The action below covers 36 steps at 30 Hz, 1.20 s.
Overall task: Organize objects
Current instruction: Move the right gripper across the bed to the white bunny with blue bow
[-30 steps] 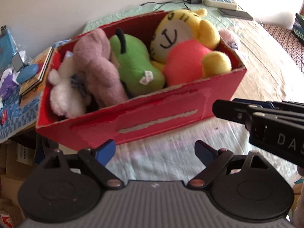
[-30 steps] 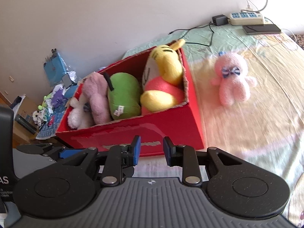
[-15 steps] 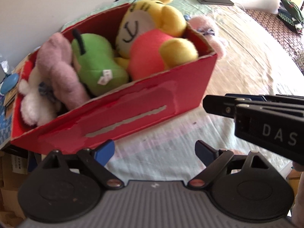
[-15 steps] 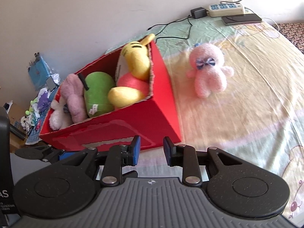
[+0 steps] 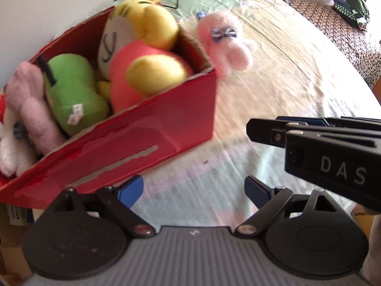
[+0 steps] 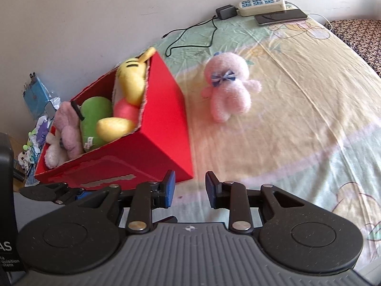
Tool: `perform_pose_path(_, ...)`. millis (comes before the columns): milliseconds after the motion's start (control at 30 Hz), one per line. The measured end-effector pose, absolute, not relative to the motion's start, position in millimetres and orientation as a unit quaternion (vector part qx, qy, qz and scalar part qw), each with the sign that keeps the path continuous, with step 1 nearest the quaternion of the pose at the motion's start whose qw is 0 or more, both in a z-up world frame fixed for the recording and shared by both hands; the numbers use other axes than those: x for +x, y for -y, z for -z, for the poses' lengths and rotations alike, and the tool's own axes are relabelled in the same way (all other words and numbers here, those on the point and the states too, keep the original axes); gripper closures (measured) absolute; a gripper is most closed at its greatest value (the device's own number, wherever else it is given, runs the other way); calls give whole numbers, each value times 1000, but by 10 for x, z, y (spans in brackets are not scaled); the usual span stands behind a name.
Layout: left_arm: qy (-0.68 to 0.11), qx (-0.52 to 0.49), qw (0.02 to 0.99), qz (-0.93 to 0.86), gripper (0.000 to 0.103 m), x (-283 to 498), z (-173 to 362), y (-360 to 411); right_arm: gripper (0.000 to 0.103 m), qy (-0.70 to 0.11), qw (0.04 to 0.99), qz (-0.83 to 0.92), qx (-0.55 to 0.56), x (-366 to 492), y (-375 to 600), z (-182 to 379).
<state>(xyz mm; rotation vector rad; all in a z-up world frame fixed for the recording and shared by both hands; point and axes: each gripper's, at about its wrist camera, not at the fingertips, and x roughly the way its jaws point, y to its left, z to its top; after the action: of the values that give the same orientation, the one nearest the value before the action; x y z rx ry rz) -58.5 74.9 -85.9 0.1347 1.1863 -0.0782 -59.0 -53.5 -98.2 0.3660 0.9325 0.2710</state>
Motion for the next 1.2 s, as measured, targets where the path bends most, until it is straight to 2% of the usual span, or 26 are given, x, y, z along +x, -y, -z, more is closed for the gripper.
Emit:
perform_pose_path(800,-574,68,815,39,9,-256,1011,93,71,-470,850,-143,189,-311,1364,1180)
perform_pose_path(1200,-583,54,811,17,9,-133,1122,278,71,-486,836,-167,191,-131,1578,1281)
